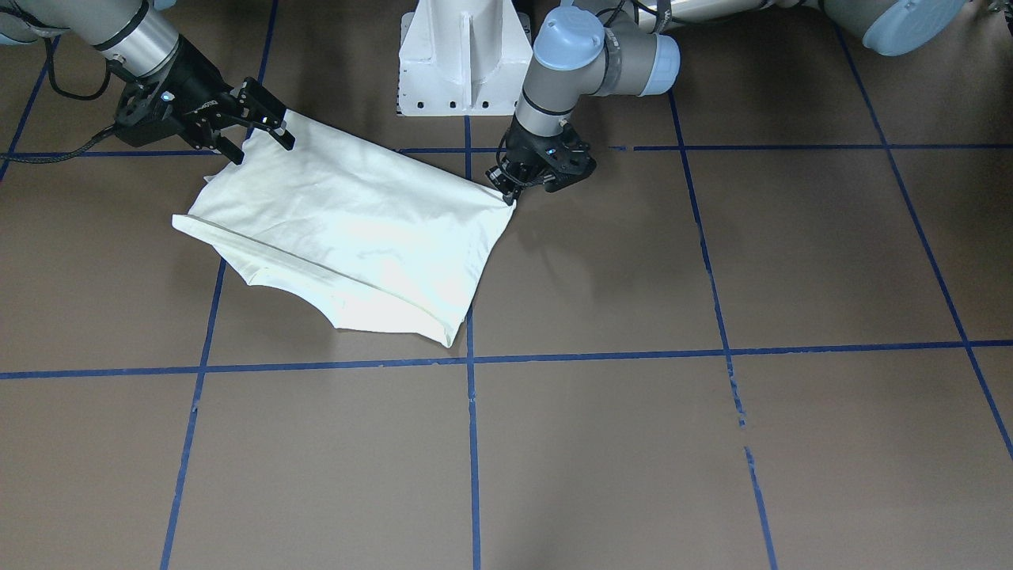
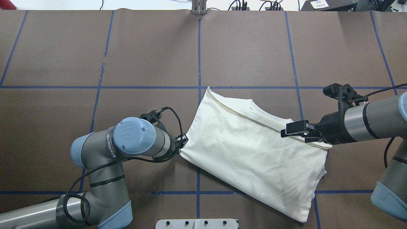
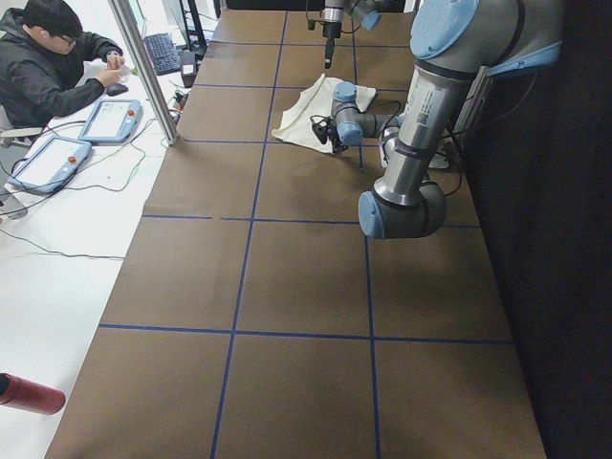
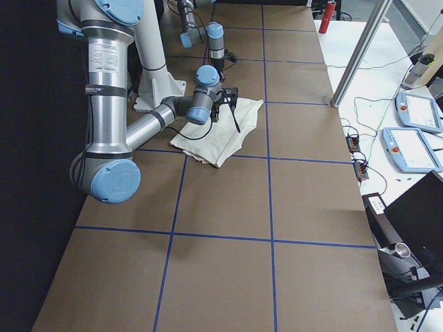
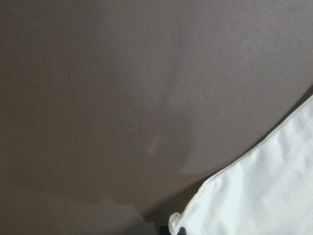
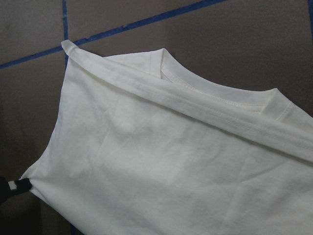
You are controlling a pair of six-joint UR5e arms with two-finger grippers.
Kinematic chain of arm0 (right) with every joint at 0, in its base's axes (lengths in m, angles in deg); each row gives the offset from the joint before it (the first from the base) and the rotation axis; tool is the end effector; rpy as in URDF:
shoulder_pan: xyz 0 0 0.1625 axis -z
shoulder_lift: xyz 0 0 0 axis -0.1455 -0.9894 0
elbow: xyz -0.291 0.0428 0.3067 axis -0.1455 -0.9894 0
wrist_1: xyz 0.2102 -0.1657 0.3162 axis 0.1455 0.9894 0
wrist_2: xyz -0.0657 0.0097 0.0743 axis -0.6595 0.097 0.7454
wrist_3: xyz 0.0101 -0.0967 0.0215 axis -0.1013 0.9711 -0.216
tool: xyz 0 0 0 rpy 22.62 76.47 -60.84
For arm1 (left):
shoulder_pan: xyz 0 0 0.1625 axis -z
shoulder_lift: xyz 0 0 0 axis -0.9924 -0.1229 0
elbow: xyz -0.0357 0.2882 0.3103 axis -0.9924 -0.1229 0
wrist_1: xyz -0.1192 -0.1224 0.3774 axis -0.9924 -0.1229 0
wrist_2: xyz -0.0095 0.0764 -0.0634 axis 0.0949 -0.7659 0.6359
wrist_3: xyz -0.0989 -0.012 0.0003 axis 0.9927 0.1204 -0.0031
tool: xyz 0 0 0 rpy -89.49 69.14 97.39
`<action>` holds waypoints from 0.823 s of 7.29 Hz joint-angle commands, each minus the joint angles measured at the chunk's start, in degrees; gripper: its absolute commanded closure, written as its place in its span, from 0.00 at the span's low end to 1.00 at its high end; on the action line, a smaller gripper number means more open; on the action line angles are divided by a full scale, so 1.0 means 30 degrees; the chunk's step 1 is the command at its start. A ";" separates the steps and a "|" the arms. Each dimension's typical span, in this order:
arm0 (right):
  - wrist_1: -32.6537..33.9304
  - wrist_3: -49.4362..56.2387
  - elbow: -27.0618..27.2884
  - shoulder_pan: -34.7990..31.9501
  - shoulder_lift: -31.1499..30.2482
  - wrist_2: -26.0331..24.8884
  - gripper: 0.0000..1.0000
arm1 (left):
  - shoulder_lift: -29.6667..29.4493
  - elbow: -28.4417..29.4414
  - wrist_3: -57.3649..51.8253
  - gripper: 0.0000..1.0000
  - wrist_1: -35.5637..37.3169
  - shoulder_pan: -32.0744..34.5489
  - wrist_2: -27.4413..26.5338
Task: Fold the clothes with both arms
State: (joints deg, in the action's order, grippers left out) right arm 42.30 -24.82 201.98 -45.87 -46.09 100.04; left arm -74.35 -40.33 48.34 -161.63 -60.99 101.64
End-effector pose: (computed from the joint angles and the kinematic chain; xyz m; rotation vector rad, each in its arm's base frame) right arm -0.3010 -0.3383 0.3390 0.0398 -1.1982 0.1311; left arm 0.5651 -0.3503 0.2411 -0.1564 1.0067 -0.5493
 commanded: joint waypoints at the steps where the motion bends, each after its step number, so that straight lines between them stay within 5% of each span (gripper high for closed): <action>1: 0.0000 0.0025 0.0000 -0.0156 0.0000 -0.0010 0.00 | -0.0073 0.0761 -0.2436 1.00 -0.0033 0.2017 -0.0022; 3: 0.0029 -0.0004 -0.0029 -0.0390 -0.0029 0.0019 0.00 | -0.1875 0.4025 -0.5334 1.00 -0.0441 0.4446 -0.0022; 6: 0.0059 0.0025 -0.0233 -0.0450 0.0000 -0.0127 0.00 | -0.6125 1.2224 -0.9351 1.00 -0.4997 0.7354 -0.0051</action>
State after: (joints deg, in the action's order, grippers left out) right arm 42.46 -24.81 201.50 -47.12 -46.12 99.82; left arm -87.72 -13.65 24.85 -170.89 -41.82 101.51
